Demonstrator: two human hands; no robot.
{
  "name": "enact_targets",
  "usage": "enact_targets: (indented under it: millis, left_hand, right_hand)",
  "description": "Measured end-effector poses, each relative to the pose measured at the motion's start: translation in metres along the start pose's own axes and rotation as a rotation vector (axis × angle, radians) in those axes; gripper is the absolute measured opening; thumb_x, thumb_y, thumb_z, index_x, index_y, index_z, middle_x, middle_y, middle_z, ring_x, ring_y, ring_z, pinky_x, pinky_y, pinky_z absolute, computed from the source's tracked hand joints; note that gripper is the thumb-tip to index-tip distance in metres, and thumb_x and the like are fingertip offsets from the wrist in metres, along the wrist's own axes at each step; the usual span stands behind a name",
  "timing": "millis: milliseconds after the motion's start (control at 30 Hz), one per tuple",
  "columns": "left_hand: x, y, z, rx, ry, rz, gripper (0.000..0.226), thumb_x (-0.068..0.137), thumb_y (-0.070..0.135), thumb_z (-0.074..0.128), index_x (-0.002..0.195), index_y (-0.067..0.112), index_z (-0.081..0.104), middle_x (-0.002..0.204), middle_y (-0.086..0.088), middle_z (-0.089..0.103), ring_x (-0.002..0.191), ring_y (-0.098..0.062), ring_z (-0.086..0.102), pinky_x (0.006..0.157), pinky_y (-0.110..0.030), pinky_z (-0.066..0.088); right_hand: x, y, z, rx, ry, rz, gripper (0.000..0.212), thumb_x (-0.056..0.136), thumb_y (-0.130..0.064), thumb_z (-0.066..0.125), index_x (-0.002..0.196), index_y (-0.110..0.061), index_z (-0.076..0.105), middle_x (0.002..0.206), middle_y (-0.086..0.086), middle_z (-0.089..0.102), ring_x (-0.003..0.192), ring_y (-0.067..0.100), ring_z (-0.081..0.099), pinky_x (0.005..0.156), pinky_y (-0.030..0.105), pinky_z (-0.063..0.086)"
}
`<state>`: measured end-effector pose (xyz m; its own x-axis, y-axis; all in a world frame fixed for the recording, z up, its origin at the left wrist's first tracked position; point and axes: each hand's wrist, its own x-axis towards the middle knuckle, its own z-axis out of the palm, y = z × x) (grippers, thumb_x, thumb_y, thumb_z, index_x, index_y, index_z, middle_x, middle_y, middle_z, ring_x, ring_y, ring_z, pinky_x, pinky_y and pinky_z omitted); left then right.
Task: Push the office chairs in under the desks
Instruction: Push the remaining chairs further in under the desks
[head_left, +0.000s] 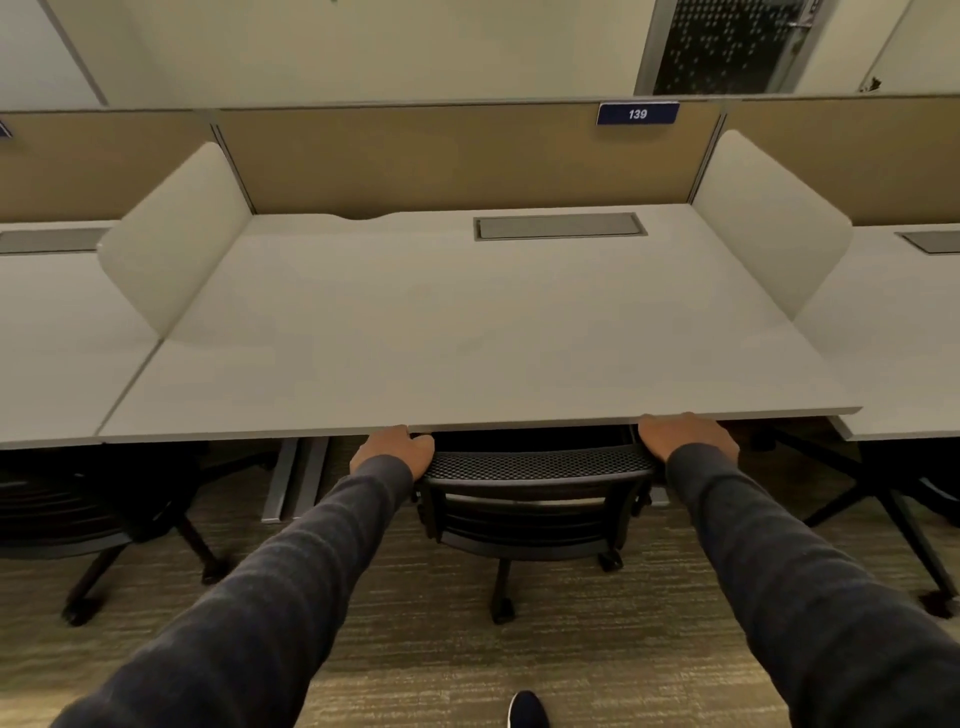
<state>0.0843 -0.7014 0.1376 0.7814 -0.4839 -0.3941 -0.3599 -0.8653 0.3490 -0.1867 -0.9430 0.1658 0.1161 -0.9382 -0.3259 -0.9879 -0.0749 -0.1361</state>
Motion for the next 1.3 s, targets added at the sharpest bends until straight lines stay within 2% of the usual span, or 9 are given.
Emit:
enact_targets:
  millis: [100,233,400,500,600,800,1067,1200,1300]
  left_hand:
    - [0.0,-0.024,-0.009,-0.051,0.039,-0.035,0.034,0.086,0.047,0.047,0.09,0.018,0.065,0.089,-0.003,0.065,0.076,-0.018,0.058,0.062,-0.031,0.042]
    - [0.004,-0.04,-0.023,-0.037,0.093,-0.037,0.035,0.089,0.045,0.045,0.102,0.018,0.062,0.097,-0.005,0.065,0.082,-0.021,0.059,0.066,-0.032,0.042]
    - [0.015,-0.044,-0.034,-0.051,0.085,-0.057,0.036,0.091,0.041,0.045,0.109,0.016,0.062,0.108,-0.008,0.065,0.091,-0.025,0.06,0.076,-0.035,0.047]
    - [0.02,-0.04,-0.034,-0.059,0.092,-0.065,0.041,0.09,0.043,0.044,0.112,0.014,0.062,0.113,-0.01,0.064,0.094,-0.027,0.059,0.075,-0.034,0.043]
    - [0.024,-0.033,-0.033,-0.076,0.091,-0.076,0.039,0.09,0.042,0.044,0.111,0.014,0.061,0.112,-0.009,0.064,0.094,-0.027,0.058,0.075,-0.034,0.043]
    - [0.033,-0.025,-0.033,-0.122,0.08,-0.082,0.033,0.09,0.039,0.044,0.105,0.014,0.06,0.107,-0.008,0.062,0.09,-0.025,0.057,0.073,-0.034,0.042]
    - [0.049,-0.026,-0.042,-0.07,0.099,-0.088,0.032,0.092,0.039,0.045,0.1,0.012,0.061,0.1,-0.009,0.063,0.086,-0.025,0.056,0.073,-0.033,0.041]
    - [0.05,-0.032,-0.043,-0.069,0.086,-0.066,0.031,0.093,0.039,0.043,0.1,0.014,0.059,0.1,-0.008,0.062,0.087,-0.024,0.056,0.074,-0.034,0.04]
    - [0.048,-0.037,-0.044,-0.092,0.07,-0.042,0.031,0.093,0.04,0.042,0.1,0.015,0.058,0.1,-0.007,0.061,0.088,-0.024,0.055,0.074,-0.035,0.04]
  right_hand:
    - [-0.017,-0.016,0.01,0.04,0.005,-0.004,0.042,0.089,-0.055,0.048,0.09,-0.014,0.061,0.084,0.006,0.058,0.07,0.022,0.052,0.066,0.032,0.041]
    - [-0.03,-0.03,0.019,0.062,0.01,-0.038,0.042,0.088,-0.057,0.051,0.086,-0.016,0.057,0.095,0.008,0.06,0.08,0.024,0.053,0.074,0.034,0.043]
    - [-0.024,-0.046,0.019,0.094,0.0,-0.048,0.049,0.09,-0.06,0.049,0.094,-0.013,0.062,0.08,0.004,0.057,0.069,0.02,0.05,0.068,0.033,0.04]
    - [-0.013,-0.051,0.016,0.072,0.009,-0.049,0.053,0.09,-0.063,0.048,0.095,-0.012,0.06,0.086,0.006,0.059,0.066,0.019,0.047,0.063,0.032,0.038]
    - [-0.002,-0.056,0.013,0.077,0.026,-0.054,0.05,0.09,-0.061,0.049,0.089,-0.012,0.058,0.075,0.004,0.054,0.064,0.02,0.046,0.054,0.029,0.031]
    - [0.019,-0.065,0.007,0.083,0.015,-0.079,0.048,0.09,-0.058,0.047,0.089,-0.011,0.057,0.07,0.002,0.047,0.061,0.019,0.043,0.059,0.03,0.034]
    - [0.018,-0.072,0.015,0.152,-0.001,-0.087,0.046,0.088,-0.057,0.047,0.068,-0.015,0.048,0.07,0.002,0.052,0.062,0.02,0.047,0.051,0.027,0.028]
    - [0.015,-0.075,0.015,0.151,-0.009,-0.075,0.047,0.089,-0.058,0.046,0.08,-0.012,0.054,0.072,0.003,0.051,0.064,0.02,0.047,0.059,0.03,0.035]
    - [0.013,-0.075,0.013,0.148,-0.011,-0.06,0.05,0.091,-0.058,0.044,0.093,-0.01,0.058,0.086,0.008,0.058,0.076,0.025,0.053,0.069,0.033,0.039]
